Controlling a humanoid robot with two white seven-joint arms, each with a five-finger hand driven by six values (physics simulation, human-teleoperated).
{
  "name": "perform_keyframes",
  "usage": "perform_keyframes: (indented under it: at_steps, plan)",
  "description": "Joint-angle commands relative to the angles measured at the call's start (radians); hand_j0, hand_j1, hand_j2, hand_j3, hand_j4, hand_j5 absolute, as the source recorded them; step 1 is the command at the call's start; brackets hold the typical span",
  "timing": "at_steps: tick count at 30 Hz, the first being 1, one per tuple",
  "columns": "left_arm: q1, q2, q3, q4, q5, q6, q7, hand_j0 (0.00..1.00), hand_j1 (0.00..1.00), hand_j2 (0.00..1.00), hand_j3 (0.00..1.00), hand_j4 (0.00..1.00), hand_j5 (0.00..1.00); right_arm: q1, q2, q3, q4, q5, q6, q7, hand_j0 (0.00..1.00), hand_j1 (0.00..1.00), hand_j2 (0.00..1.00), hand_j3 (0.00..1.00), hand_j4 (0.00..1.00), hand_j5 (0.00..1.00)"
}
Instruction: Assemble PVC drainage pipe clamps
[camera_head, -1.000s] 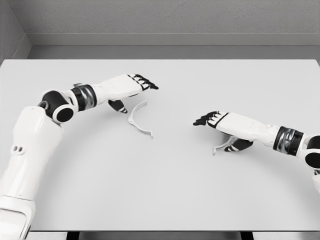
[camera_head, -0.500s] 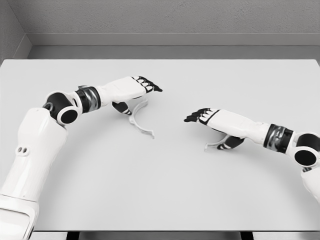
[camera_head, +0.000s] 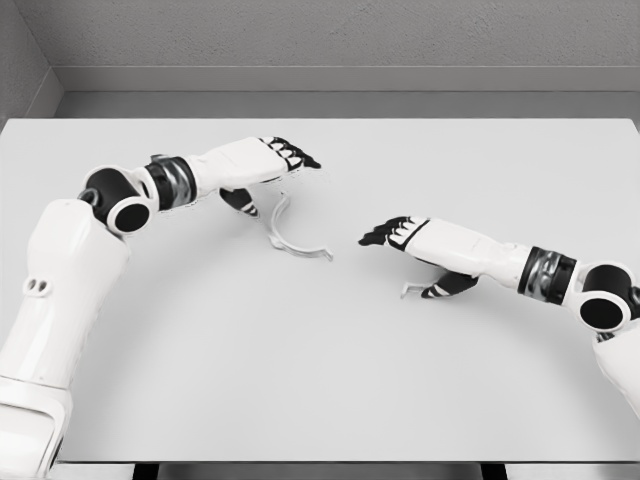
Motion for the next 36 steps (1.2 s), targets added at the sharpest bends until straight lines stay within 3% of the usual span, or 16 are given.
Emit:
perform_keyframes:
  at_steps: [1,5,9,14,20,24,36]
  plan:
    - [-0.002,0.017,0.005,0.041,0.005,0.002,0.000,1.00,1.00,1.00,1.00,1.00,1.00,0.000,-0.005,-0.009,-0.002,-0.013,0.003,0.000,1.00,1.00,1.00,1.00,1.00,1.00]
    - [-0.014,0.014,0.000,0.046,0.005,0.002,0.000,1.00,1.00,1.00,1.00,1.00,1.00,0.014,-0.059,-0.086,-0.003,-0.019,0.003,0.000,1.00,1.00,1.00,1.00,1.00,1.00]
    - [-0.015,0.002,-0.006,0.047,0.005,0.002,0.000,1.00,1.00,1.00,1.00,1.00,1.00,0.023,-0.071,-0.119,-0.006,-0.021,0.003,0.000,1.00,1.00,1.00,1.00,1.00,1.00]
    - [-0.015,-0.045,-0.006,0.050,-0.031,0.002,0.000,1.00,1.00,1.00,1.00,1.00,1.00,0.011,-0.066,-0.135,0.007,-0.021,0.003,0.000,1.00,1.00,1.00,1.00,1.00,1.00]
    - [-0.029,-0.061,-0.007,0.052,-0.038,0.002,0.000,1.00,1.00,1.00,1.00,1.00,1.00,0.008,-0.069,-0.149,0.115,-0.019,0.003,0.000,1.00,1.00,1.00,1.00,1.00,1.00]
    - [-0.028,-0.063,-0.007,0.100,-0.037,0.002,0.000,1.00,1.00,1.00,1.00,1.00,1.00,0.011,-0.062,-0.146,0.115,-0.018,0.003,0.000,1.00,1.00,1.00,1.00,1.00,1.00]
    - [-0.029,-0.074,-0.009,0.103,-0.038,0.002,0.000,1.00,1.00,1.00,1.00,1.00,1.00,0.006,-0.013,-0.136,0.110,-0.011,0.003,0.000,1.00,1.00,1.00,1.00,1.00,1.00]
